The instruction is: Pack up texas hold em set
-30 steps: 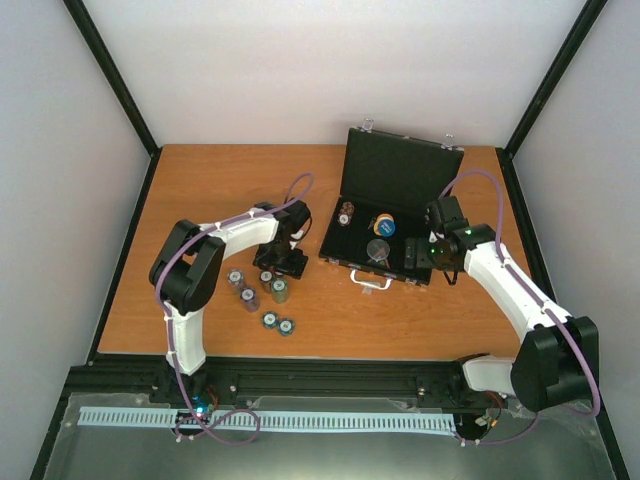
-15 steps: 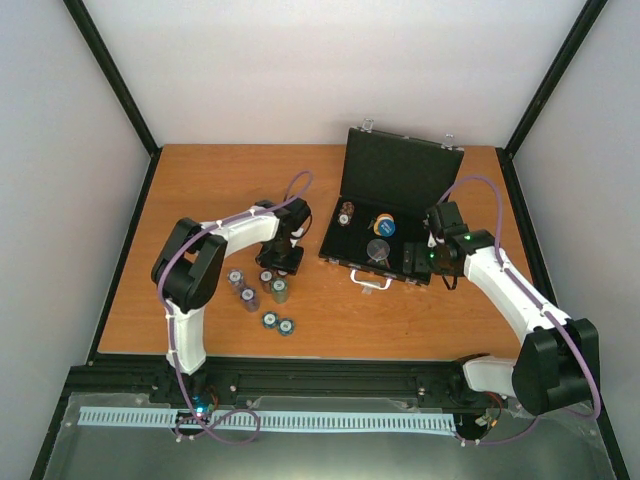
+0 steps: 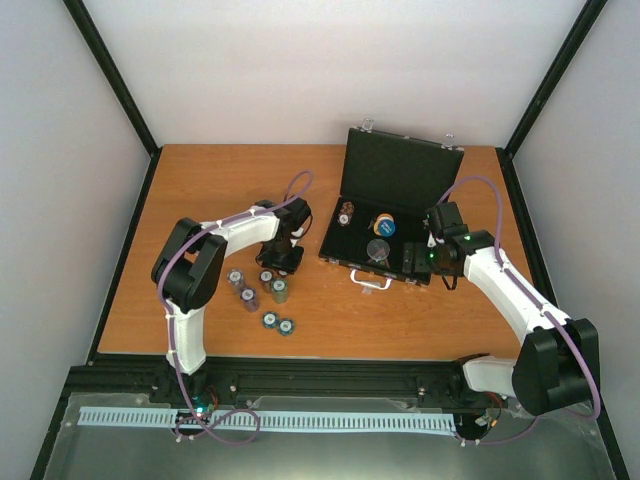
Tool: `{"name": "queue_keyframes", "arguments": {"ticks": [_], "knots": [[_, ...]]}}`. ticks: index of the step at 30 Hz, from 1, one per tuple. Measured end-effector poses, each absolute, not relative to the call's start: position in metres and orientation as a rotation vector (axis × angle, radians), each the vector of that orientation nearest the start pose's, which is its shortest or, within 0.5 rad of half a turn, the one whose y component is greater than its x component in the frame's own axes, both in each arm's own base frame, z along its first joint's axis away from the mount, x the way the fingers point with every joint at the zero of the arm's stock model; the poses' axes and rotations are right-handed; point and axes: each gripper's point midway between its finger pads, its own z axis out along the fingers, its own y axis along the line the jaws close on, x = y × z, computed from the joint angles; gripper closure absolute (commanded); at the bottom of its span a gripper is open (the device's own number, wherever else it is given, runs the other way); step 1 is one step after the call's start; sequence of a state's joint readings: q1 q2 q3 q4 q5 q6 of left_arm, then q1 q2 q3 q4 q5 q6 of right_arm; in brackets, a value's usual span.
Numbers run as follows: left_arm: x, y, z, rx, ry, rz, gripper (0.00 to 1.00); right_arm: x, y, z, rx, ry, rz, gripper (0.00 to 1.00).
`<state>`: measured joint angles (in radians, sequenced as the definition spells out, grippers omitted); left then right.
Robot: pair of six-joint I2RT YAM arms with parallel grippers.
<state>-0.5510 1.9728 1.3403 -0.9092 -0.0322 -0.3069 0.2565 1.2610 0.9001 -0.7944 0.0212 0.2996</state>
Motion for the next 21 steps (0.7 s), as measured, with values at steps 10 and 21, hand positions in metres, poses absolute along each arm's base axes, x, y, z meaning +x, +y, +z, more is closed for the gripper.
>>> {"name": "queue_keyframes", "arguments": {"ticks": [10,21], "knots": [[0.315,-0.185,0.017,0.376,3.074,0.041,0.73,0.281,0.07,0.11,0.065,2.733,0.129,0.0],[0.343,-0.198,0.046,0.357,2.99,0.005,0.7,0.282,0.07,0.109,0.066,2.731,0.131,0.0]]}}
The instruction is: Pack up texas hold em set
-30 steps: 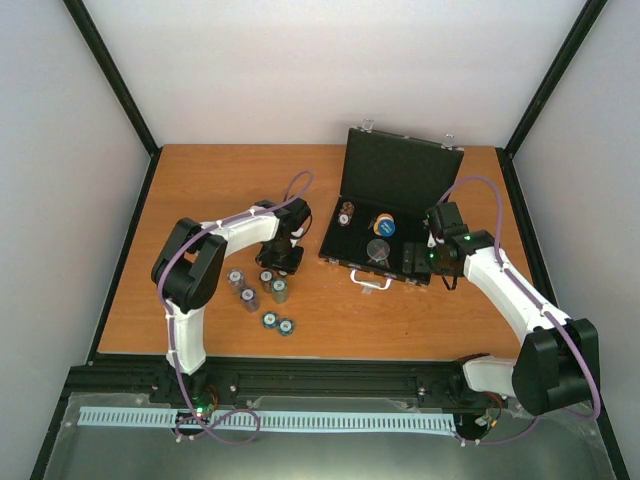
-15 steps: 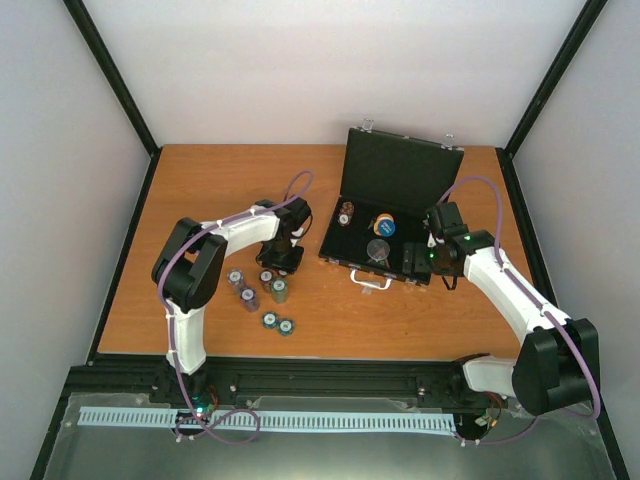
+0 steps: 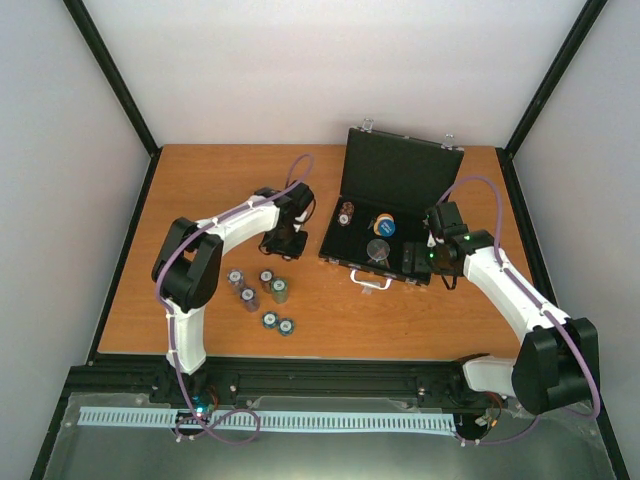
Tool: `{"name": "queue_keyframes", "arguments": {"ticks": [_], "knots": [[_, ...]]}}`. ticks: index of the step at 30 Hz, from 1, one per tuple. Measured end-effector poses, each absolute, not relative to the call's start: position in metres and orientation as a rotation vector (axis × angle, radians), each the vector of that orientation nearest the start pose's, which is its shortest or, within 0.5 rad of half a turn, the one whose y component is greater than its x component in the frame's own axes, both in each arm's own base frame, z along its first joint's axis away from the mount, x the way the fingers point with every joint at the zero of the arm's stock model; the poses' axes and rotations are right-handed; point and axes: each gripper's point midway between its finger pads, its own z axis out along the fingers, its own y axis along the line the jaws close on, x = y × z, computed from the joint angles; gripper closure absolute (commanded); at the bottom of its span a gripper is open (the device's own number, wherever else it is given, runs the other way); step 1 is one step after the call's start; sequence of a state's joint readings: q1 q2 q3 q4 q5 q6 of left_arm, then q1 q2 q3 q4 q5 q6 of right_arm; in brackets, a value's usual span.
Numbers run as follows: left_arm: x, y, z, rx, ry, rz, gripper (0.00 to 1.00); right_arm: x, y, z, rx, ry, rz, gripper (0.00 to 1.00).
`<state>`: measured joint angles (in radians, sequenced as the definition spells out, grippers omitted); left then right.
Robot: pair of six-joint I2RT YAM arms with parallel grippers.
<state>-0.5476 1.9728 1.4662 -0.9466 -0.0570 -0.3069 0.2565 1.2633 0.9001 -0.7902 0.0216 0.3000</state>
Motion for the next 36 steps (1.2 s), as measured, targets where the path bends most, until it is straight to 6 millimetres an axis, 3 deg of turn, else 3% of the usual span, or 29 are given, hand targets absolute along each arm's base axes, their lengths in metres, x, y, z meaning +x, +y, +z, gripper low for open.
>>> {"name": "queue_keyframes", "arguments": {"ticks": [9,17,27,36], "knots": [[0.356,-0.214,0.065,0.35,2.947,-0.091,0.7,0.282,0.069,0.106,0.068,2.74,0.117,0.0],[0.381,-0.246,0.096,0.373,2.849,-0.196,0.7,0.287,0.065,0.099,0.075,2.752,0.072,0.0],[0.393,-0.288,0.081,0.428,2.847,-0.26,0.71,0.308,0.062,0.111,0.083,2.703,0.027,0.0],[0.409,-0.33,0.09,0.457,2.789,-0.358,0.71,0.309,0.06,0.107,0.084,2.714,-0.002,0.0]]}}
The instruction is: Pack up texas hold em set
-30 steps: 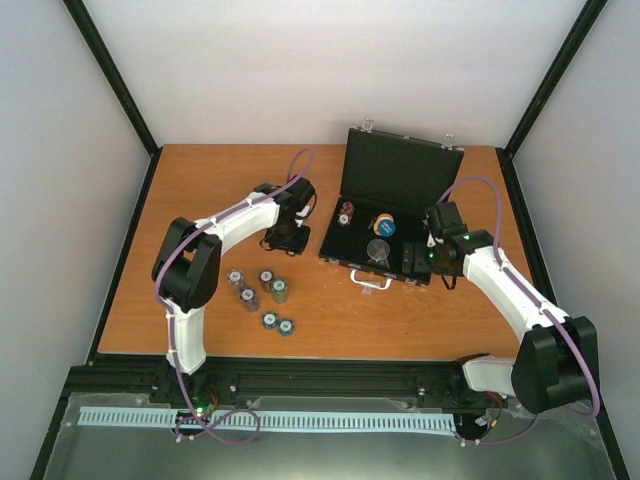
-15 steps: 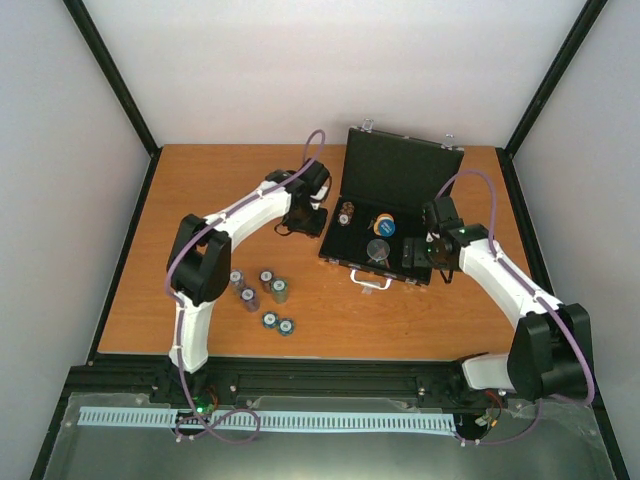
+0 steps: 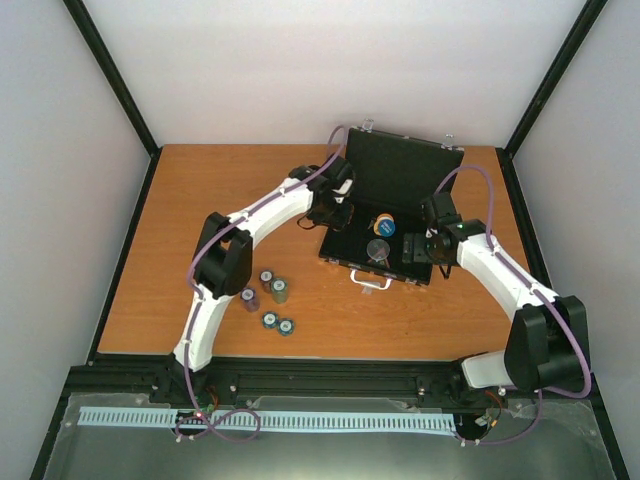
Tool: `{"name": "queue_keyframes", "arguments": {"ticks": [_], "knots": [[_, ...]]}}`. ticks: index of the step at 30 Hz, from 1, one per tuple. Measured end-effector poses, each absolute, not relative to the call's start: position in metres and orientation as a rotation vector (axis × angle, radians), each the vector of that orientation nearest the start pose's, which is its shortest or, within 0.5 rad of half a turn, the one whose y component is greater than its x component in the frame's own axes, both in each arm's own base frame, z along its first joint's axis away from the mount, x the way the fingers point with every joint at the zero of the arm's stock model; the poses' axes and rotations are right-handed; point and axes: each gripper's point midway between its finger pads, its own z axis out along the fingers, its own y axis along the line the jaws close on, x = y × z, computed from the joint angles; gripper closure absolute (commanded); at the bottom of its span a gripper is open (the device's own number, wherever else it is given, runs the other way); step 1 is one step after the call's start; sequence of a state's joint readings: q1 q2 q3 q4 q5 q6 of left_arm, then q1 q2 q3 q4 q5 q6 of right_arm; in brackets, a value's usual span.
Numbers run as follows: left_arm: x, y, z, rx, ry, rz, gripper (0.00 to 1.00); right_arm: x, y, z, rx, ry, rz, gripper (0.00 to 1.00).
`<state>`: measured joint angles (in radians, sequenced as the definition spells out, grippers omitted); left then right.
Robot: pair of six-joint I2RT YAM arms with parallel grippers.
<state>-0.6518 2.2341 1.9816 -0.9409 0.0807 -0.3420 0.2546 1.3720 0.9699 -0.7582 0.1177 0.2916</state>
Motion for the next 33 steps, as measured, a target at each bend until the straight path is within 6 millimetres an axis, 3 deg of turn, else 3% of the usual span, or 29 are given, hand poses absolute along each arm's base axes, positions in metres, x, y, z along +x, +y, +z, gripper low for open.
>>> {"name": "queue_keyframes", "arguments": {"ticks": [9,17,26,33], "knots": [[0.427,-0.348,0.074,0.45,2.786,-0.386,0.72,0.312,0.059,0.108,0.063,2.712,-0.015,0.0],[0.43,-0.347,0.049,0.436,2.821,-0.352,0.73,0.314,0.057,0.108,0.061,2.716,-0.019,0.0],[0.441,-0.344,0.05,0.417,2.782,-0.295,0.74,0.315,0.05,0.106,0.091,2.72,-0.029,0.0],[0.451,-0.342,0.051,0.403,2.746,-0.257,0.6,0.315,0.05,0.104,0.092,2.728,-0.032,0.0]]}}
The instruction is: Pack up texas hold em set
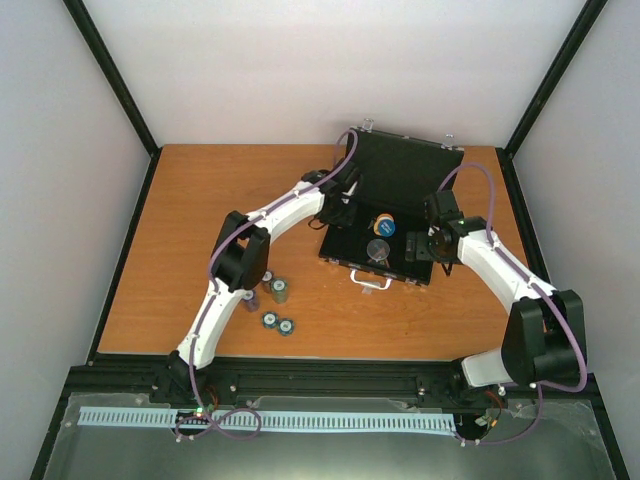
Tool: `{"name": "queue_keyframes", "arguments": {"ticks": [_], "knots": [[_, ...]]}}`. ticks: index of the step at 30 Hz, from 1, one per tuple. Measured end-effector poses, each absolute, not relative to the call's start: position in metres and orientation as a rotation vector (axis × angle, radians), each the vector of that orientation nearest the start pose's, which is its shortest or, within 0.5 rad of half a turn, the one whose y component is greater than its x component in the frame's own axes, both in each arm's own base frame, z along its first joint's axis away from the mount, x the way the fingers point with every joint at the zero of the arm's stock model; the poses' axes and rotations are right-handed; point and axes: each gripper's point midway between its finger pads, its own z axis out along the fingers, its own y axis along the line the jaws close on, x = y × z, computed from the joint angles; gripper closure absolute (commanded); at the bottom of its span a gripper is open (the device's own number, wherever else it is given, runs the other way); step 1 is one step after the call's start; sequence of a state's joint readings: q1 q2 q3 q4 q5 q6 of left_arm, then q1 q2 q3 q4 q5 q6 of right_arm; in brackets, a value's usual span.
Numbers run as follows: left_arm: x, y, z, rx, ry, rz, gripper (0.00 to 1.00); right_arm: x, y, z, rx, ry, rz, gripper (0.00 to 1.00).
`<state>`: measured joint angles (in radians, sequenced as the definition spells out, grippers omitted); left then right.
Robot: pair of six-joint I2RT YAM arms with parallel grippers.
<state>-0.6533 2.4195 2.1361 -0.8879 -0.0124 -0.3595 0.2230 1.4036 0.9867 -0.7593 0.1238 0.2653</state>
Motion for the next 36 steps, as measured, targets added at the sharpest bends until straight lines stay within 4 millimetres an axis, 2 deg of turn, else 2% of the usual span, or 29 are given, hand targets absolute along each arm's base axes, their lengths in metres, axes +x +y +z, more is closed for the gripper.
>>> {"name": "queue_keyframes", "arguments": {"ticks": [8,17,20,25,29,36], "knots": [[0.457,-0.349,0.05,0.419,2.712,-0.263,0.32,0.314,0.05,0.101,0.081,2.739,-0.038,0.0],[0.458,-0.356,0.052,0.439,2.689,-0.281,0.05,0.314,0.05,0.101,0.08,2.741,-0.037,0.0],[0.459,-0.356,0.052,0.441,2.684,-0.281,0.0,0.314,0.05,0.101,0.08,2.741,-0.037,0.0],[0.459,-0.355,0.059,0.447,2.676,-0.277,0.0,0.315,0.05,0.103,0.079,2.736,-0.033,0.0],[0.459,-0.353,0.081,0.444,2.648,-0.291,0.0,0.316,0.051,0.104,0.073,2.734,-0.033,0.0],[0.453,-0.342,0.147,0.41,2.577,-0.323,0.0,0.322,0.054,0.114,0.04,2.711,-0.014,0.0]]}}
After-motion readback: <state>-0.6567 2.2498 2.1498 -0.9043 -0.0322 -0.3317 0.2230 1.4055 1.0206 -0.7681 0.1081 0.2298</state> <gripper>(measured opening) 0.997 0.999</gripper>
